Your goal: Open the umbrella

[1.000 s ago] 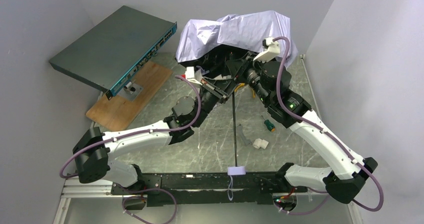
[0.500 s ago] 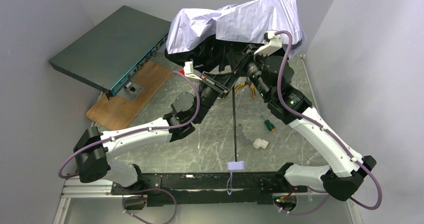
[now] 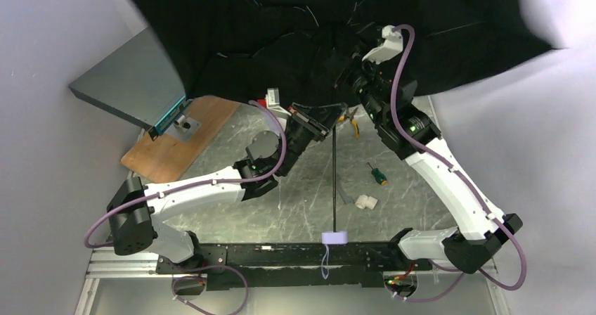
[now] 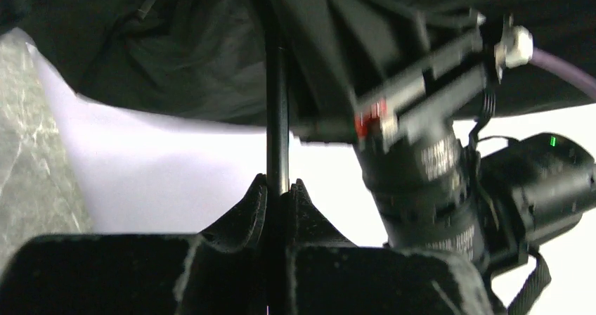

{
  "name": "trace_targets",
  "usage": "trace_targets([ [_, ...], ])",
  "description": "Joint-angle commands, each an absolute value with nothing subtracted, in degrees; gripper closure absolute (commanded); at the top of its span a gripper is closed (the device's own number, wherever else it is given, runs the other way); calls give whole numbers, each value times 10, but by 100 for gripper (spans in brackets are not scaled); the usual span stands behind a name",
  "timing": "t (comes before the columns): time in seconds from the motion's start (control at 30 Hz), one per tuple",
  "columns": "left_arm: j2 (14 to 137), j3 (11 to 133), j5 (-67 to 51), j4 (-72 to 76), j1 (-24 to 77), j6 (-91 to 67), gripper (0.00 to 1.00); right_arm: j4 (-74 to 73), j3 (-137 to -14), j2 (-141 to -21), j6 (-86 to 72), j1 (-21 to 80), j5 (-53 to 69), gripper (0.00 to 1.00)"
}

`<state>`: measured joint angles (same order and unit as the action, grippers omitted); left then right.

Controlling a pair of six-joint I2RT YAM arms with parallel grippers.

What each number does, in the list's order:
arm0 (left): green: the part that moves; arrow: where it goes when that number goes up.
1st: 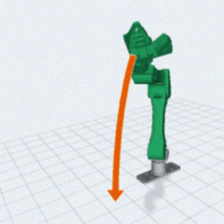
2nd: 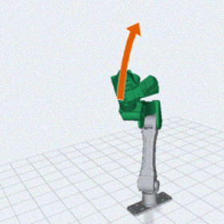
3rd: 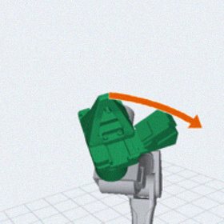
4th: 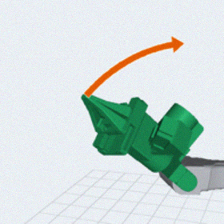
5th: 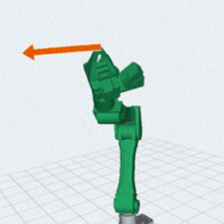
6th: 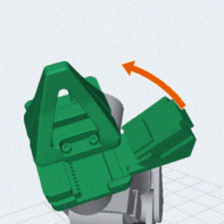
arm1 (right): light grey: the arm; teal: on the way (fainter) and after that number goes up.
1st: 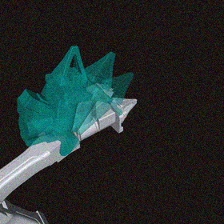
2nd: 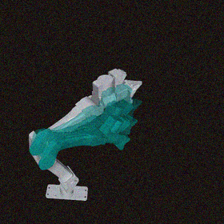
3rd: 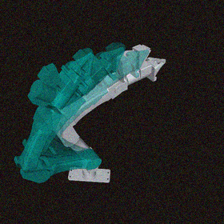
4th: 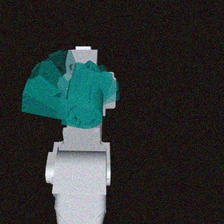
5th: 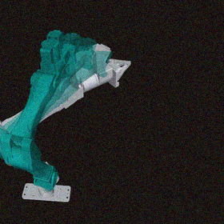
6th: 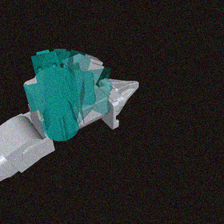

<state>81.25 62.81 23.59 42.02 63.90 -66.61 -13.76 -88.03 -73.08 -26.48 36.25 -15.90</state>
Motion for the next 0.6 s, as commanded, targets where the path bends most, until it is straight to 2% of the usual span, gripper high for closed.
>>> trace_targets([
  [0.0, 779, 615, -34, 381, 798, -652, 100, 198, -967, -777, -199, 226, -466, 81],
  [0.2, 785, 627, -32, 365, 802, -643, 100, 200, -977, -778, -190, 221, -462, 81],
  [0.43, 787, 633, -23, 347, 801, -628, 100, 204, -919, -739, -216, 218, -453, 81],
  [0.57, 783, 631, -25, 330, 804, -624, 100, 197, -946, -755, -206, 204, -457, 81],
])
